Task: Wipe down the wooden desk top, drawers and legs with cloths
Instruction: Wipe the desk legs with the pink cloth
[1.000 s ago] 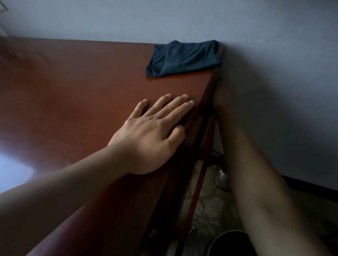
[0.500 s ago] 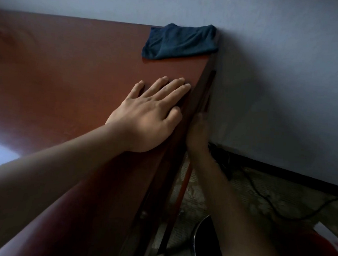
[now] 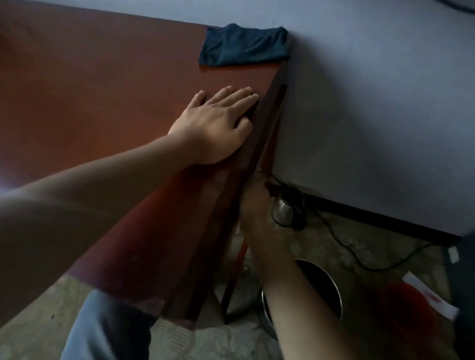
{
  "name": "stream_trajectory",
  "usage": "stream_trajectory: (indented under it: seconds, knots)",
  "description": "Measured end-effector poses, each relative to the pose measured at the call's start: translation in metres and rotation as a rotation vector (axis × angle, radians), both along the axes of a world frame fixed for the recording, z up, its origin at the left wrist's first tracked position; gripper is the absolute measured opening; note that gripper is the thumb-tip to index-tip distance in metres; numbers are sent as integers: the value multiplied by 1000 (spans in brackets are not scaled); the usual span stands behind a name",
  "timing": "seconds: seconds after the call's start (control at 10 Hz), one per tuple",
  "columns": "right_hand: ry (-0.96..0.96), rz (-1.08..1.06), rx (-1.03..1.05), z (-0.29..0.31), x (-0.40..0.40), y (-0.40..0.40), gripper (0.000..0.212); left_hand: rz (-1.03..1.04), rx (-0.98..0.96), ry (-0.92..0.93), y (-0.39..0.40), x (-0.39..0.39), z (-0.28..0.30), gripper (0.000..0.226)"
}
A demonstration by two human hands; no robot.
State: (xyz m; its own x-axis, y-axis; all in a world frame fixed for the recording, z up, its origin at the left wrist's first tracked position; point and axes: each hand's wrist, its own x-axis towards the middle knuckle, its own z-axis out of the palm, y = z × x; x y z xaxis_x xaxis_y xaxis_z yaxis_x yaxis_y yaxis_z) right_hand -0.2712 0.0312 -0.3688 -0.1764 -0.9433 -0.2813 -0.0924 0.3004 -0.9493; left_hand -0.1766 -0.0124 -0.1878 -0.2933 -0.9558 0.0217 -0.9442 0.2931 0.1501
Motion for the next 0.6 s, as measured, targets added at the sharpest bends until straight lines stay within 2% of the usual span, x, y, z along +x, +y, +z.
stream_trajectory:
  seconds: [0.1,0.2,0.3,0.4,0.5,0.6]
  knots:
    - [0,-5,29,6,9,75,46,25,-26,15,10,-4,4,58]
    - [-42,-68,178,16,19,139,39,76,-78,69,37,-10,8,53]
    - [70,-77,191,25,19,153,37,72,-65,104,79,-12,9,53]
    - [389,8,7,27,16,173,37,28,56,34,120,5,7,66]
    - [250,-59,-233,15,40,232,51,-13,74,-26,154,22,1,78]
    - [98,-7,-195,-36,67,266,64,-14,96,-55,180,18,3,100]
